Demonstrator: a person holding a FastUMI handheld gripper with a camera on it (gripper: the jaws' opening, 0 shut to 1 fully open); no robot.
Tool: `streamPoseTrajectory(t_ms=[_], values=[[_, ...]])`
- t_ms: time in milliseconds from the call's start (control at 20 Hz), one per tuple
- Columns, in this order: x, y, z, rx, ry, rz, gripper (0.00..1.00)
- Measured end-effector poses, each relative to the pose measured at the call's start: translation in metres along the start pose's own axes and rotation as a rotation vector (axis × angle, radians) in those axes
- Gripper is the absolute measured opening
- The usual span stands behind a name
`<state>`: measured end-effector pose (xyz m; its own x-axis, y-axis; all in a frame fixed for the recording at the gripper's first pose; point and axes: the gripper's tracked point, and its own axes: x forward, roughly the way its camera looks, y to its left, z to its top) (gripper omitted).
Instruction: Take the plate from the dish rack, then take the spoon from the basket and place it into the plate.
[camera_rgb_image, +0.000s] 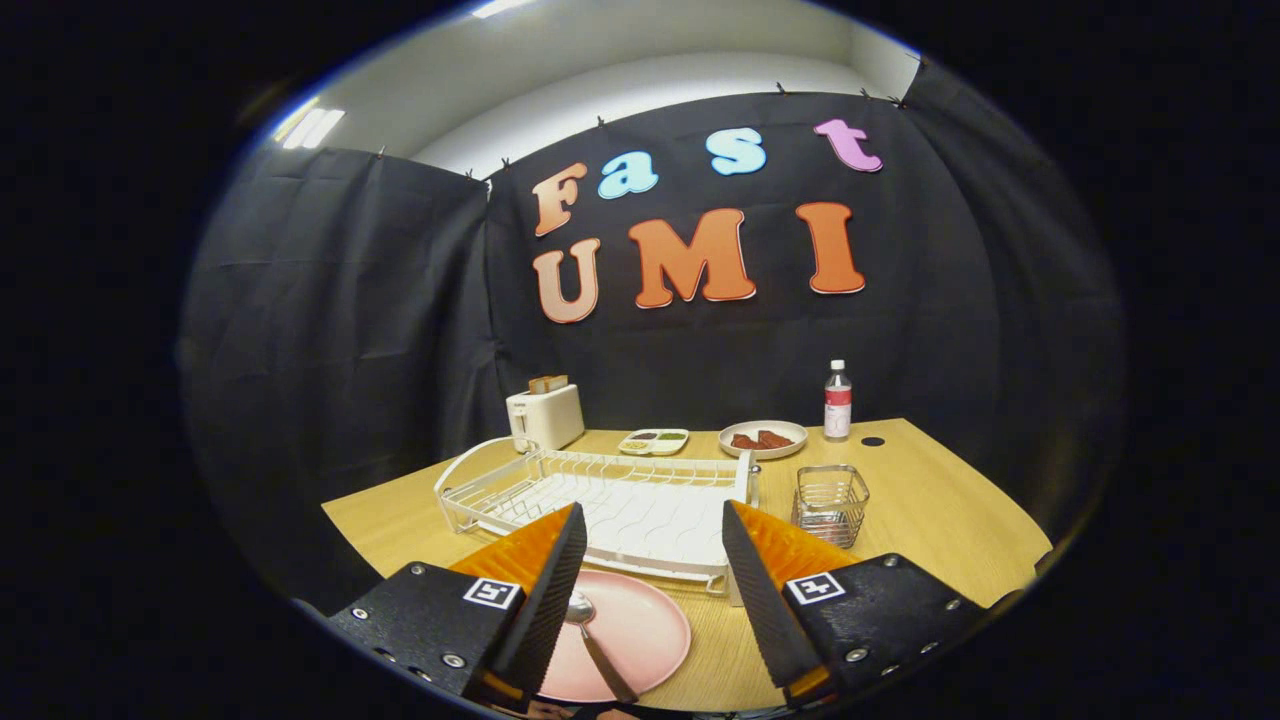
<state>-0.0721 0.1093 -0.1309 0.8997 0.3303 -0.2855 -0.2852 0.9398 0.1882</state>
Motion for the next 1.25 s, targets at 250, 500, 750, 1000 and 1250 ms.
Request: streamPoseTrajectory(t_ms=[250, 500, 750, 1000, 1250], values=[[-0.011, -0.002, 0.045, -0.064, -0.105, -0.069, 0.86], [-0.016, -0.007, 0.073, -0.083, -0.177, -0.129, 0.91], [-0.017, -0.004, 0.078, -0.082, -0.209, -0.144, 0.91], [-0.023, -0.011, 0.094, -0.055, -0.264, -0.181, 0.96], [-0.025, -0.019, 0.091, -0.07, -0.256, -0.189, 0.97]])
